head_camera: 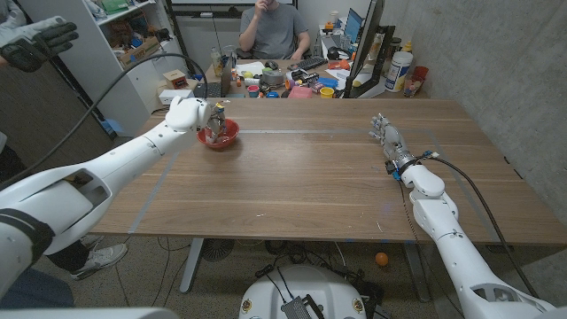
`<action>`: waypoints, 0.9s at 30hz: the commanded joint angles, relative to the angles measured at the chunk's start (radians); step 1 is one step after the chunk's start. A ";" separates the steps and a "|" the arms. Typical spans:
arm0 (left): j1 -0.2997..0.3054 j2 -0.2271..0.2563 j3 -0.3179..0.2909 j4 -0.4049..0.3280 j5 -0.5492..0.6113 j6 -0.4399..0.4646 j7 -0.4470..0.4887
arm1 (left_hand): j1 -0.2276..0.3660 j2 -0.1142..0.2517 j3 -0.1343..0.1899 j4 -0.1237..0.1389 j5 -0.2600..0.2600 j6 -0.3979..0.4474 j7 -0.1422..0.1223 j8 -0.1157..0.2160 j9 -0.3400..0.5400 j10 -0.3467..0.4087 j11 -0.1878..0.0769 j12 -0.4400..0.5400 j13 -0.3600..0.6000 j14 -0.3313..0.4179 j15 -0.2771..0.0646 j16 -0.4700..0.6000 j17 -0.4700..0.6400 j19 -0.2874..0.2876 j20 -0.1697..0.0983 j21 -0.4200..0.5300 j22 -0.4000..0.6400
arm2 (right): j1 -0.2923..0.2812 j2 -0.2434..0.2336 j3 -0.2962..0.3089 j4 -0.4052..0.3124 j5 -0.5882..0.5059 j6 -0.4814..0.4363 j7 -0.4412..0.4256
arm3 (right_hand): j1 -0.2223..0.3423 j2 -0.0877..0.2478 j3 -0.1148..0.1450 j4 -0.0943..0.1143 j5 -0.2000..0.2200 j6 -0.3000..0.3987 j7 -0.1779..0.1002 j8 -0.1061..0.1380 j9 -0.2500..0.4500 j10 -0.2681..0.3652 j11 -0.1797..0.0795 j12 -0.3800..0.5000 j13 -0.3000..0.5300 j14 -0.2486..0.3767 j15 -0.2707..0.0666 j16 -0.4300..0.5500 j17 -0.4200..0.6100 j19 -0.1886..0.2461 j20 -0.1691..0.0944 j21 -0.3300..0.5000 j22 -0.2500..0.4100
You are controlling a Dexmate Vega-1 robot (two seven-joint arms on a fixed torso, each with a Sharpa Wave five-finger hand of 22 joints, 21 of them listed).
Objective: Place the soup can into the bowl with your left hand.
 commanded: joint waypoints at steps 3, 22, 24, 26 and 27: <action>-0.014 0.001 0.025 0.022 0.009 -0.016 -0.012 | 0.171 0.177 0.065 0.057 0.002 0.201 0.204 -0.025 0.003 0.069 -0.084 0.153 0.213 0.321 -0.241 -0.033 -0.003 -0.057 -0.087 -0.027 -0.013 | 0.012 0.002 -0.008 0.013 -0.005 0.000 -0.002 | 0.004 0.097 0.006 -0.002 0.009 -0.004 0.005 0.006 0.004 0.006 0.001 0.002 0.005 0.007 -0.002 -0.001 0.002 -0.015 -0.017 -0.006 0.002; -0.084 -0.030 0.083 0.061 0.056 -0.024 -0.173 | -0.052 0.106 -0.003 0.148 0.020 -0.193 0.083 -0.191 0.059 -0.212 -0.054 -0.067 0.107 -0.132 -0.202 -0.088 -0.113 -0.268 0.051 -0.327 -0.022 | 0.028 0.002 -0.013 0.041 -0.002 0.010 0.005 | 0.004 0.096 0.006 -0.003 0.009 -0.004 0.006 0.006 0.004 0.007 0.001 0.003 0.005 0.008 0.000 -0.002 0.001 -0.013 -0.017 -0.011 0.003; -0.089 -0.029 0.087 0.055 0.061 -0.026 -0.190 | -0.068 0.110 -0.008 0.158 0.024 -0.236 0.069 -0.206 0.062 -0.252 -0.065 -0.099 0.097 -0.196 -0.195 -0.083 -0.113 -0.308 0.078 -0.367 -0.023 | 0.031 0.003 -0.014 0.045 -0.001 0.013 0.006 | 0.004 0.097 0.006 -0.003 0.009 -0.004 0.006 0.006 0.004 0.007 0.001 0.002 0.005 0.008 0.000 -0.002 0.001 -0.013 -0.017 -0.012 0.003; -0.093 -0.026 0.090 0.050 0.063 -0.035 -0.208 | -0.083 0.111 -0.018 0.164 0.028 -0.258 0.061 -0.210 0.065 -0.291 -0.057 -0.138 0.084 -0.279 -0.171 -0.080 -0.114 -0.358 0.120 -0.416 -0.022 | 0.033 0.003 -0.014 0.048 0.000 0.015 0.009 | 0.004 0.097 0.006 -0.002 0.009 -0.004 0.005 0.006 0.004 0.007 0.001 0.002 0.005 0.007 0.000 -0.002 0.001 -0.013 -0.017 -0.012 0.003; -0.094 -0.026 0.090 0.045 0.065 -0.031 -0.217 | -0.092 0.110 -0.024 0.168 0.030 -0.275 0.056 -0.216 0.066 -0.306 -0.063 -0.154 0.079 -0.304 -0.162 -0.078 -0.117 -0.386 0.143 -0.438 -0.021 | 0.033 0.003 -0.014 0.049 0.000 0.016 0.009 | 0.004 0.097 0.007 -0.003 0.009 -0.004 0.005 0.006 0.004 0.007 0.001 0.002 0.005 0.008 0.000 -0.002 0.001 -0.013 -0.016 -0.013 0.003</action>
